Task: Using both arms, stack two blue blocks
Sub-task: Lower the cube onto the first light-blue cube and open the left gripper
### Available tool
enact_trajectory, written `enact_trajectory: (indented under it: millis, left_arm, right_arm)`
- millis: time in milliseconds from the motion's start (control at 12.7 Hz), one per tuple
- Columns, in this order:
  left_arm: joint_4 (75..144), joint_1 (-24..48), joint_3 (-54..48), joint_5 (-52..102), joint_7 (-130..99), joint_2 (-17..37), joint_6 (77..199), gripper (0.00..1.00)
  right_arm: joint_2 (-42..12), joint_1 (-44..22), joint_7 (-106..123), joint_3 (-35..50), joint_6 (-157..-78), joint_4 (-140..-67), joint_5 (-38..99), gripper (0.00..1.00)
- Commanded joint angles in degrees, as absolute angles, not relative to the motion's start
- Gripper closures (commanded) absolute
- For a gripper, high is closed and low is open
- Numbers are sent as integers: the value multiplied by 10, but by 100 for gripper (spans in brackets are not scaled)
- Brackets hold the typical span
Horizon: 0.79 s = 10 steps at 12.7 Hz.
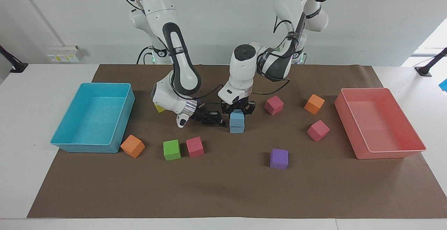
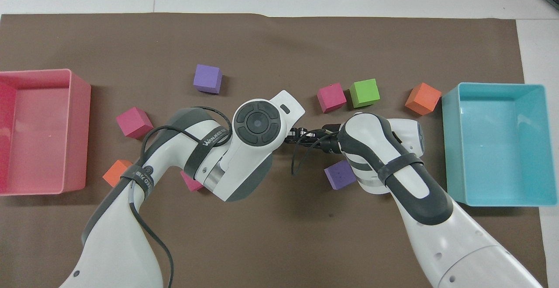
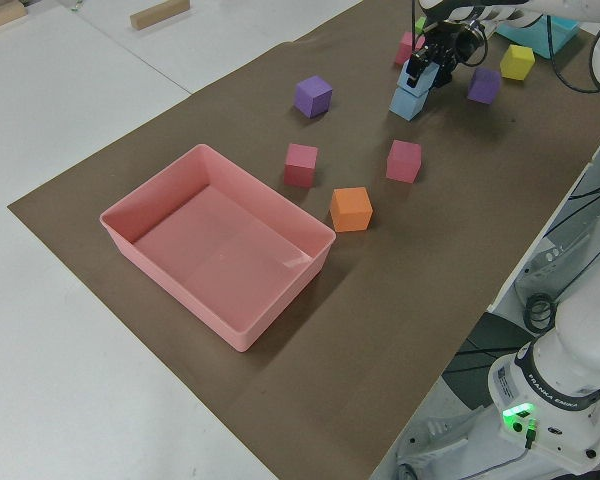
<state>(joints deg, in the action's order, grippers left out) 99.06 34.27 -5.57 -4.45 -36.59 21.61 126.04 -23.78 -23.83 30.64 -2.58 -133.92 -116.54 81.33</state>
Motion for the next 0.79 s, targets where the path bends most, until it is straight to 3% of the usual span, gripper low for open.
enact_trajectory:
  millis: [0, 708]
  left_arm:
    - [1006, 356, -46, -40, -372, 207, 1254, 55]
    - [1006, 355, -45, -40, -378, 207, 1246, 54]
  right_arm:
    - [-236, -237, 329, -23, -1349, -1171, 832, 100]
    - [-236, -237, 329, -23, -1350, -1171, 832, 100]
